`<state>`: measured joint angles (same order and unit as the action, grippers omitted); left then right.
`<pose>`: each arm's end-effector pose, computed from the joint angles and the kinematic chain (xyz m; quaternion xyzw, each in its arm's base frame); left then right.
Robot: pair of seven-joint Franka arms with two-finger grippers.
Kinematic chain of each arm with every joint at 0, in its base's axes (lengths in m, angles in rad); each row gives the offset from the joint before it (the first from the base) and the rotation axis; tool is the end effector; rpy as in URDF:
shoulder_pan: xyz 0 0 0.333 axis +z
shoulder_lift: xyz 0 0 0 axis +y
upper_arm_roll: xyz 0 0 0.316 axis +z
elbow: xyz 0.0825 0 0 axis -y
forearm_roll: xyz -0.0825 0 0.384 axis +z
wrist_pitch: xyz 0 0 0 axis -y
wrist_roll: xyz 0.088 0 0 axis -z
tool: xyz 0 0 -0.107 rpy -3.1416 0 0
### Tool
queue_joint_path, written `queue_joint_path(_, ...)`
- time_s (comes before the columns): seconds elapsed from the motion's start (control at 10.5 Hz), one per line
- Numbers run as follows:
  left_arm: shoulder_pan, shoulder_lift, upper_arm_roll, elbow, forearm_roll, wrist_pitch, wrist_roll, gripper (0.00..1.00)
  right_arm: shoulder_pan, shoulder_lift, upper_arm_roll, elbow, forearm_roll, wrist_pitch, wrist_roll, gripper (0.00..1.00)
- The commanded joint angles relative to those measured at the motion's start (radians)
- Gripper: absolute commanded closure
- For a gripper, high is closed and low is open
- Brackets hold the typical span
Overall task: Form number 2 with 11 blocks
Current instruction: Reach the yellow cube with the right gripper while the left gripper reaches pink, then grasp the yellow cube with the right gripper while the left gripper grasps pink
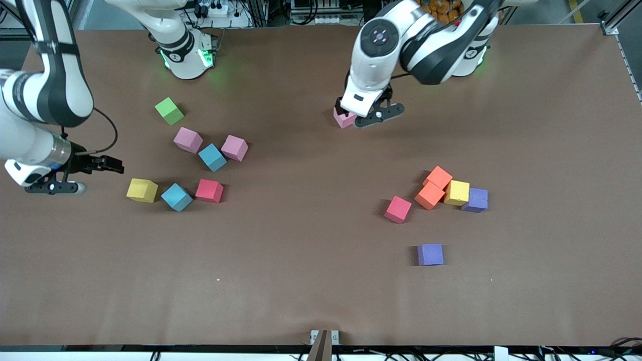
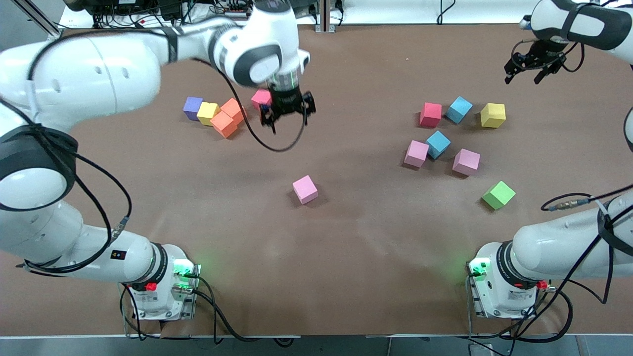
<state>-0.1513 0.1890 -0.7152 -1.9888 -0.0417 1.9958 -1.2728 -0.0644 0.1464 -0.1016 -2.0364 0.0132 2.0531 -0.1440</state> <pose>0.3745 -0.4277 0.3814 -0.9719 -0.2105 0.1031 0.0213 0.5554 -0.0913 0.3634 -0.9978 0.0143 0.0639 0.0082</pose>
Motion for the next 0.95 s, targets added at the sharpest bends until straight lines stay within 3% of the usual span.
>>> queue_joint_path(0.0, -0.028, 0.044, -0.003, -0.060, -0.024, 0.081, -0.217, 0.00, -0.020, 0.040, 0.013, -0.018, -0.013, 0.088, 0.041, 0.00)
queue_joint_path(0.29, -0.034, 0.058, -0.046, -0.198, -0.015, 0.278, -0.283, 0.00, -0.009, 0.126, 0.014, -0.021, -0.010, 0.202, 0.124, 0.00)
queue_joint_path(0.57, -0.070, 0.125, -0.046, -0.222, 0.037, 0.339, -0.286, 0.00, -0.018, 0.211, 0.016, -0.031, 0.007, 0.269, 0.127, 0.00)
queue_joint_path(0.86, -0.085, 0.141, -0.043, -0.274, 0.049, 0.445, -0.289, 0.00, -0.008, 0.251, 0.016, -0.100, 0.086, 0.408, 0.127, 0.00)
